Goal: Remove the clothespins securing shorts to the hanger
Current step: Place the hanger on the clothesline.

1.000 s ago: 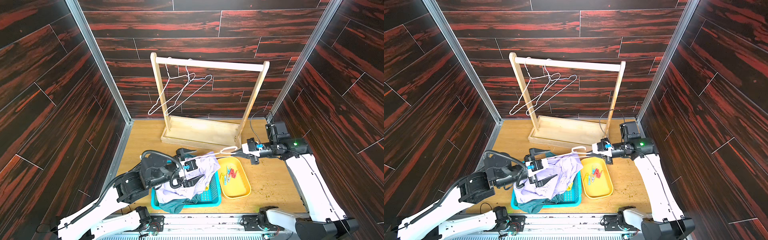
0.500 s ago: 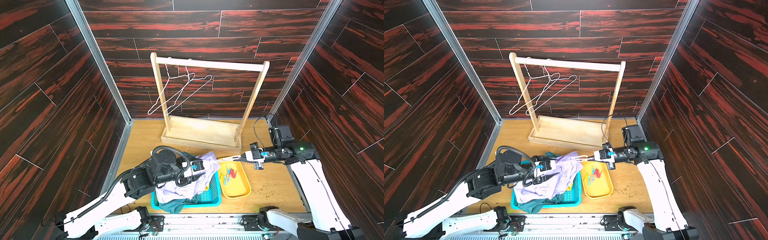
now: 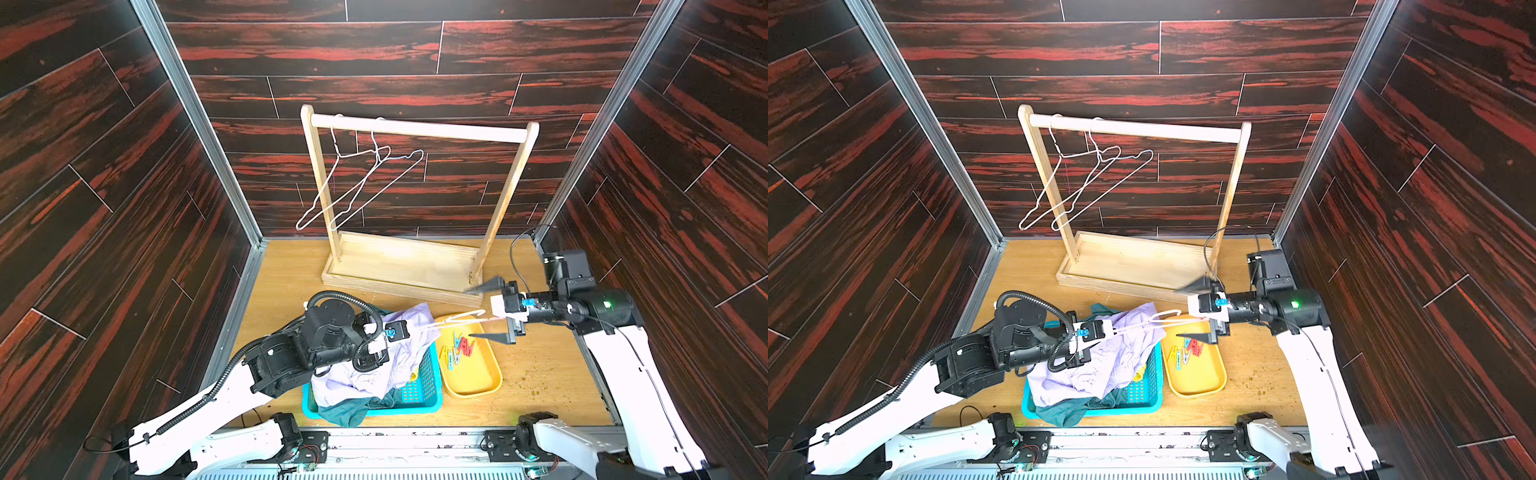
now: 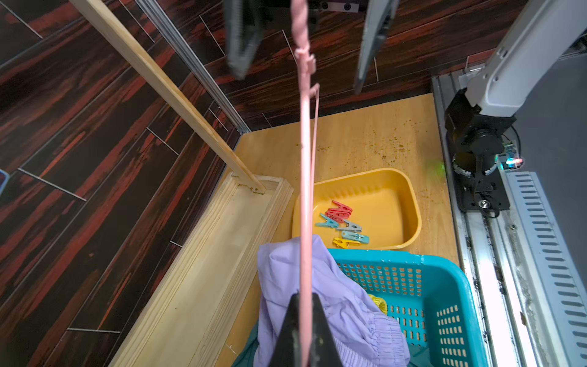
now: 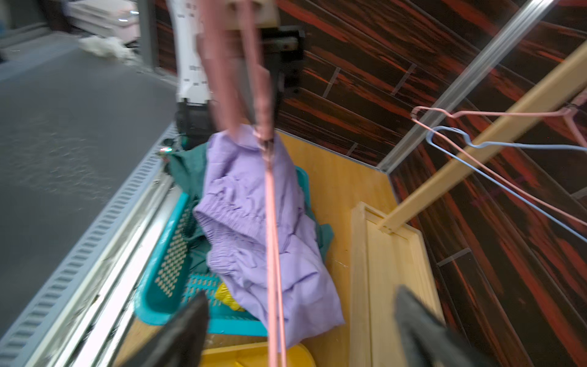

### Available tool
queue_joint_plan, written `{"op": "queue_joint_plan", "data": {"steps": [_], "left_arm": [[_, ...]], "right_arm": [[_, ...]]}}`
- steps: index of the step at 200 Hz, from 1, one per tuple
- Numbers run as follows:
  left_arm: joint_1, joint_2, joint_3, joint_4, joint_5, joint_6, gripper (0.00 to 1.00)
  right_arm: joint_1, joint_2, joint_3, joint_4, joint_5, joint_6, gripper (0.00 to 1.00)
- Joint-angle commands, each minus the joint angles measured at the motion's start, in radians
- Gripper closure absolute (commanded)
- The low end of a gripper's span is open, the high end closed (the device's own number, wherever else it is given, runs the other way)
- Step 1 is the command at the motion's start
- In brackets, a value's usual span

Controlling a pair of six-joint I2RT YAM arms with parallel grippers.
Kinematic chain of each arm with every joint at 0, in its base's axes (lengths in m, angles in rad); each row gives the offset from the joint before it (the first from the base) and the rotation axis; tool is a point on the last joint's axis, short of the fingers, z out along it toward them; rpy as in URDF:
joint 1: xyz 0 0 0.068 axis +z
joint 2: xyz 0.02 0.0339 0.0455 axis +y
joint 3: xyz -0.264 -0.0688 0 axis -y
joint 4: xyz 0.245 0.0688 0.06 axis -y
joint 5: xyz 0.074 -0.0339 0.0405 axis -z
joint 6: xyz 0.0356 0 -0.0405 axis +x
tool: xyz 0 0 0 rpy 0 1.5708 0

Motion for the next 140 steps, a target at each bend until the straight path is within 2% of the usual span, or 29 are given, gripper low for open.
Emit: {"op": "queue_joint_plan", "data": {"steps": [1, 17, 29, 42, 52, 91, 117, 140], "left_arm": [[0.000, -0.050, -0.023, 0.034, -0.051, -0.014, 1.00], [0.000, -0.075, -0.052, 0.074, -0.085, -0.039, 1.00], [0.001, -0.098, -0.080, 0.132, -0.127, -0.084, 1.00], [0.000, -0.113, -0.093, 0.186, -0.202, -0.151, 1.00], [0.000, -0.113, -0.090, 0.207, -0.271, -0.202, 1.00], [0.002, -0.028, 0.043, 0.128, -0.517, -0.355, 1.00], [0.008, 0.039, 0.136, 0.073, -0.622, -0.422, 1.00], [0.020, 0.123, 0.243, 0.024, -0.663, -0.462, 1.00]], "right_arm": [[-0.001, -0.066, -0.073, 0.382, 0.163, 0.410, 0.02], [-0.002, -0.119, -0.139, 0.628, 0.373, 0.629, 0.02], [-0.002, -0.140, -0.163, 0.760, 0.605, 0.820, 0.02], [-0.002, -0.136, -0.136, 0.792, 0.890, 1.020, 0.02], [-0.002, -0.127, -0.104, 0.765, 1.008, 1.121, 0.02], [-0.003, -0.133, -0.071, 0.689, 1.008, 1.262, 0.02], [-0.002, -0.161, -0.080, 0.660, 1.015, 1.311, 0.02], [-0.002, -0.183, -0.092, 0.633, 0.997, 1.336, 0.02]]}}
